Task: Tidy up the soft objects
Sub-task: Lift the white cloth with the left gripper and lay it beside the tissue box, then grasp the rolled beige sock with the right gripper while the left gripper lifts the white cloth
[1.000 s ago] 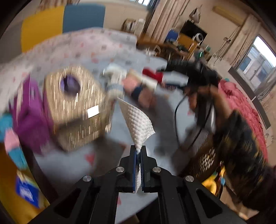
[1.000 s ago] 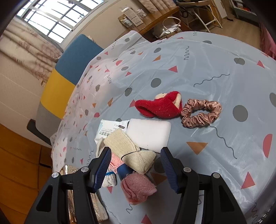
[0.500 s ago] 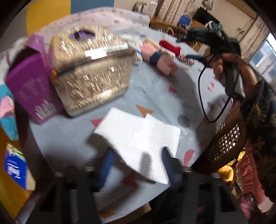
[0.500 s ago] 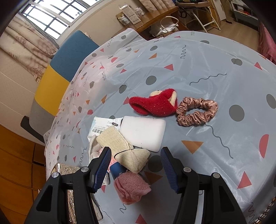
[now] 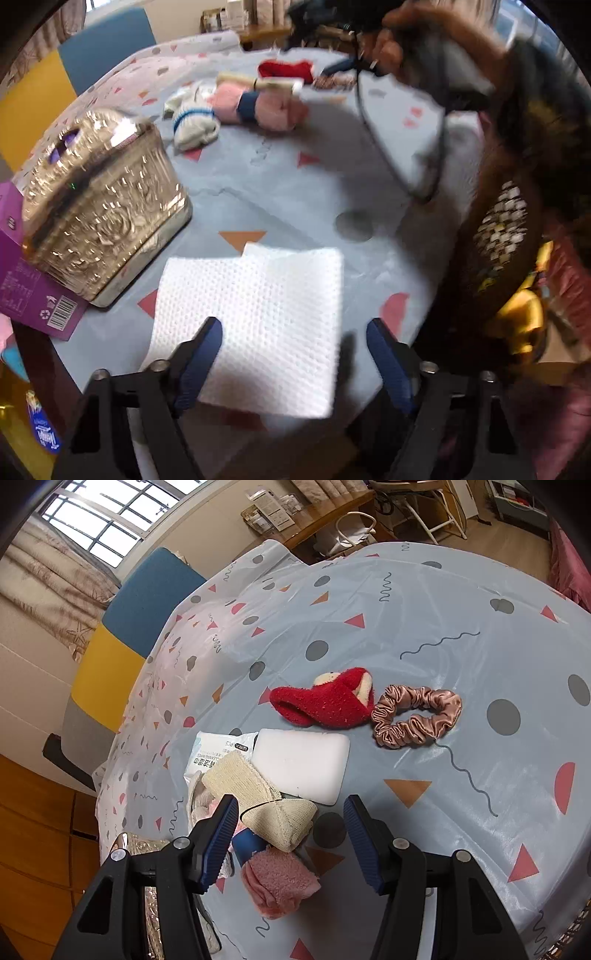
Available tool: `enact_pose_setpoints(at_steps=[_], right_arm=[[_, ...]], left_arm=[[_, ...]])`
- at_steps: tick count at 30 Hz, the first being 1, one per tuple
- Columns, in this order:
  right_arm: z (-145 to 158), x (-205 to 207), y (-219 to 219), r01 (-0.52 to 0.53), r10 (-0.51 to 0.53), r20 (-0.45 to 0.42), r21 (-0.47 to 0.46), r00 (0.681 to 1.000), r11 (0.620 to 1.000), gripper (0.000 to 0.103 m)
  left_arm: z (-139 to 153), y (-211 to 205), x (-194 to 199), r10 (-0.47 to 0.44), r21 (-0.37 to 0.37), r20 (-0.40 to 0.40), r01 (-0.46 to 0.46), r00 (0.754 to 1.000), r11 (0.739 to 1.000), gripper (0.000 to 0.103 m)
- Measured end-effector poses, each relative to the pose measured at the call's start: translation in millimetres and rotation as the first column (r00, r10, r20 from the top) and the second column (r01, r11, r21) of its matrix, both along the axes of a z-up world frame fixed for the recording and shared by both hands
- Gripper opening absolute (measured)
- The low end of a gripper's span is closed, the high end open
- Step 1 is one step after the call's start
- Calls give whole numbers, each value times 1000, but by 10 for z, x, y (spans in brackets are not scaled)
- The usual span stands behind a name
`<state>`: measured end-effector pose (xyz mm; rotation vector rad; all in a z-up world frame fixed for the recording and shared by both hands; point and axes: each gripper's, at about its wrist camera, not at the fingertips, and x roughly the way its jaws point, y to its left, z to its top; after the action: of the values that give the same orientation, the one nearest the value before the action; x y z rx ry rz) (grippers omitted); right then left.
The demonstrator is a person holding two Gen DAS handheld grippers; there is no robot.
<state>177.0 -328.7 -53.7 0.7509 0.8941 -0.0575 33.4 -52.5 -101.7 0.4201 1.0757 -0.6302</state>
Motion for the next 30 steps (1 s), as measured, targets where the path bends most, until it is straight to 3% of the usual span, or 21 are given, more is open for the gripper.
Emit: enact_pose_setpoints(at_steps=[1,3,5,6,8,14,16,19,22,27,29,30], right_arm=[[1,-1,1,-1,1,1,-2,1000,1000,60],[0,-2,0,1,-1,0,-1,1000,1000,60],[-2,-1,-2,3,-3,-2,-2,1000,1000,60],[0,3,-1,2,-2,-1,-2,1000,1000,60],[7,14,10,-4,4,3,-7,1000,1000,60],[31,20,63,-31,32,16,-30,999,999,60],[74,35,145,-68,70,23,-71,997,995,60],[90,101,280,-143,145,15,-87,989,986,60],[113,270,505,-260,259,-29,-178,965,949,60],[-31,572,765,-368,340,-141,-296,930,882,60],[-130,665,816,-378,324,-202,-357,924,854,40],[-173,676,819,-381,324,-211,-357,922,853,37]], left_arm=[[-29,31,20,7,-10,6,-6,1000,1000,56],[5,136,47,28,-54,22,-26,999,998,31],[21,308,135,90,-104,3,-89,996,991,14],[16,384,174,116,-132,-14,-117,993,984,11],[1,552,230,167,-197,-49,-174,985,965,10],[-56,699,218,223,-274,-94,-241,970,931,9],[-54,771,259,238,-305,-132,-268,962,914,10],[-57,805,255,229,-321,-133,-261,964,910,10],[-61,801,217,220,-330,-111,-245,969,911,10],[-80,838,227,236,-356,-134,-269,963,895,10],[-84,850,228,238,-361,-136,-272,962,892,10],[-82,863,227,239,-364,-138,-274,961,890,10]])
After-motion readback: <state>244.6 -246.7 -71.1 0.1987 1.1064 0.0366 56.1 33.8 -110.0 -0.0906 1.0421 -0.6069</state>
